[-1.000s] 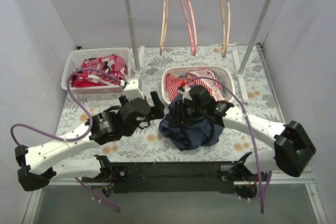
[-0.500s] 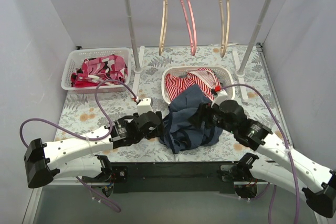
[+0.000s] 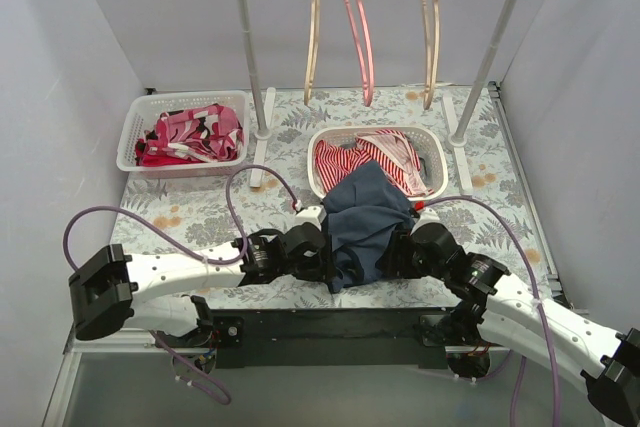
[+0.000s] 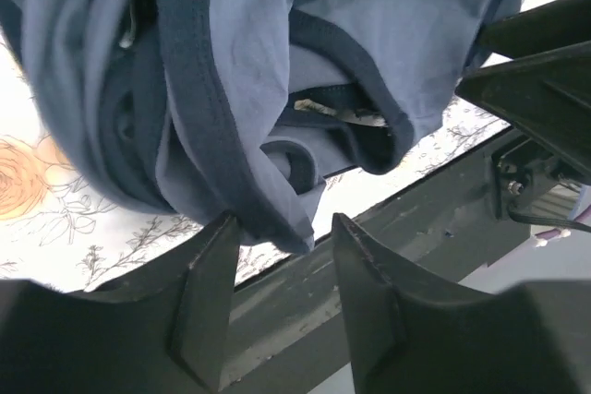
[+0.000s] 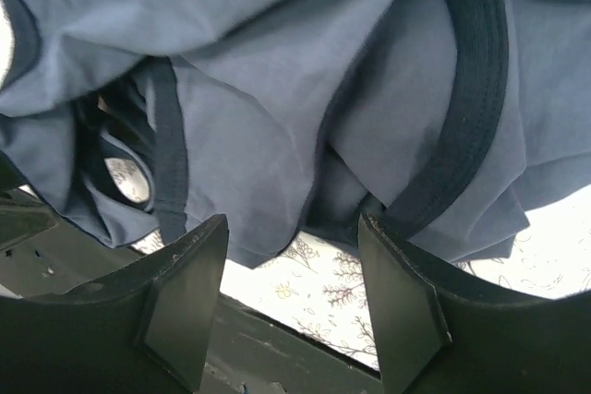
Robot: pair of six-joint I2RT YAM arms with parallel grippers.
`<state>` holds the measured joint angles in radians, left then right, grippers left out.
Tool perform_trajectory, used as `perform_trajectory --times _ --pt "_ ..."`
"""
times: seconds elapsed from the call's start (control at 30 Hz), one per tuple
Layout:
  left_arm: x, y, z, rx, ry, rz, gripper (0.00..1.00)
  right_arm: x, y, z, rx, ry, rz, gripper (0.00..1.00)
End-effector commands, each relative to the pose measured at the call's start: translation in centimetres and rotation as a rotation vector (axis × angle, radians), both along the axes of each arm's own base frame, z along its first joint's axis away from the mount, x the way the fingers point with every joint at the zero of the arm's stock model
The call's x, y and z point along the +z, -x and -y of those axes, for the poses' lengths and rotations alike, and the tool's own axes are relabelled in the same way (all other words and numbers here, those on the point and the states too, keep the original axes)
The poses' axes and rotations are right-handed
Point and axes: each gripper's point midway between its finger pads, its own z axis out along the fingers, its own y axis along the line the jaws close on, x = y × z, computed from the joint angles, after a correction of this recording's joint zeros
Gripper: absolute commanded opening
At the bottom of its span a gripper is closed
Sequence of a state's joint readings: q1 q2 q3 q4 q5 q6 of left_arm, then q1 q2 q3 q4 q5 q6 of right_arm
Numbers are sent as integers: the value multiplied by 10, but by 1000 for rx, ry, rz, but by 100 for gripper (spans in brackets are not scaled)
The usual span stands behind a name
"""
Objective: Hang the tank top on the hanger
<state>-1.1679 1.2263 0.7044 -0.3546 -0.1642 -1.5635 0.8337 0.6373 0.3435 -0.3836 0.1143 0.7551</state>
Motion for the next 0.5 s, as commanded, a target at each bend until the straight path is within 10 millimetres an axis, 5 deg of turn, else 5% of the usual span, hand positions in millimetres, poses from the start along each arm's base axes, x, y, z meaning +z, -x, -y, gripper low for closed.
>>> perform_trajectory --times 0.0,0.13,0.3,0.4,0.47 --pt "-14 6 9 -7 -4 -43 39 2 -2 -14 10 -73 9 66" --pt "-23 6 4 42 -15 -64 29 -1 4 -24 57 -118 -10 65" --pt "-13 -1 5 72 5 -32 6 -4 4 -31 75 -119 -20 61" --pt "5 -15 0 130 18 34 0 2 3 -35 83 -129 -13 45" --pt "33 -22 -3 159 65 82 0 16 0 -40 88 -151 8 22"
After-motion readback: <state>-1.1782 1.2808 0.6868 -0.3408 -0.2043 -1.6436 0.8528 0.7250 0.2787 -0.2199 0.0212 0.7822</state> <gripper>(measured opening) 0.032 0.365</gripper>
